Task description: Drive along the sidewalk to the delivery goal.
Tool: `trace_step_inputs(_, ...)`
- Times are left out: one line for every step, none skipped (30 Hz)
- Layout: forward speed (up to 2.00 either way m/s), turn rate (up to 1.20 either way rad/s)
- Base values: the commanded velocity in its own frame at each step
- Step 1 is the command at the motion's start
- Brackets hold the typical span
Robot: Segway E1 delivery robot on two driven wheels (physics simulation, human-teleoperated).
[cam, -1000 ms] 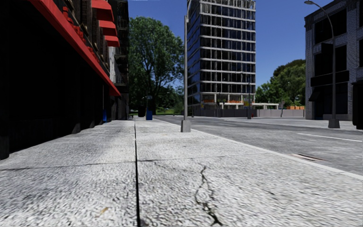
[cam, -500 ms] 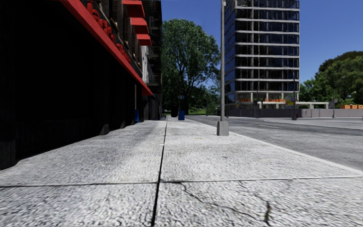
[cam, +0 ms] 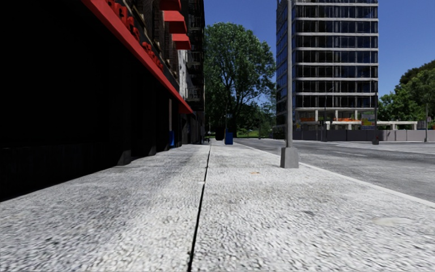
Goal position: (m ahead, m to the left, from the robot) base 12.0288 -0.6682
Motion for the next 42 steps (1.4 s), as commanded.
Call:
trace_step_inputs(2.0, 0.0)
trace_step_inputs(2.0, 0.0)
trace_step_inputs(2.0, 0.0)
trace_step_inputs(2.0, 0.0)
trace_step_inputs(2.0, 0.0)
trace_step_inputs(2.0, 0.0)
trace_step_inputs(2.0, 0.0)
trace_step_inputs(2.0, 0.0)
trace_step_inputs(2.0, 0.0)
trace_step_inputs(2.0, 0.0)
trace_step_inputs(2.0, 0.0)
trace_step_inputs(2.0, 0.0)
trace_step_inputs(2.0, 0.0)
trace_step_inputs(2.0, 0.0)
trace_step_inputs(2.0, 0.0)
trace_step_inputs(2.0, 0.0)
trace_step_inputs(2.0, 0.0)
trace_step_inputs(2.0, 0.0)
trace_step_inputs(2.0, 0.0)
trace_step_inputs(2.0, 0.0)
trace_step_inputs(2.0, 0.0)
trace_step_inputs(2.0, 0.0)
trace_step_inputs(2.0, 0.0)
trace_step_inputs(2.0, 0.0)
trace_step_inputs(2.0, 0.0)
trace_step_inputs(2.0, 0.0)
trace_step_inputs(2.0, 0.0)
trace_step_inputs(2.0, 0.0)
trace_step_inputs(2.0, 0.0)
trace_step_inputs(2.0, 0.0)
trace_step_inputs(2.0, 0.0)
trace_step_inputs(2.0, 0.0)
trace_step_inputs(2.0, 0.0)
trace_step_inputs(2.0, 0.0)
trace_step_inputs(2.0, 0.0)
trace_step_inputs(2.0, 0.0)
trace_step_inputs(2.0, 0.0)
trace_step_inputs(2.0, 0.0)
trace_step_inputs(2.0, 0.0)
trace_step_inputs(2.0, 0.0)
trace_step_inputs(2.0, 0.0)
trace_step_inputs(2.0, 0.0)
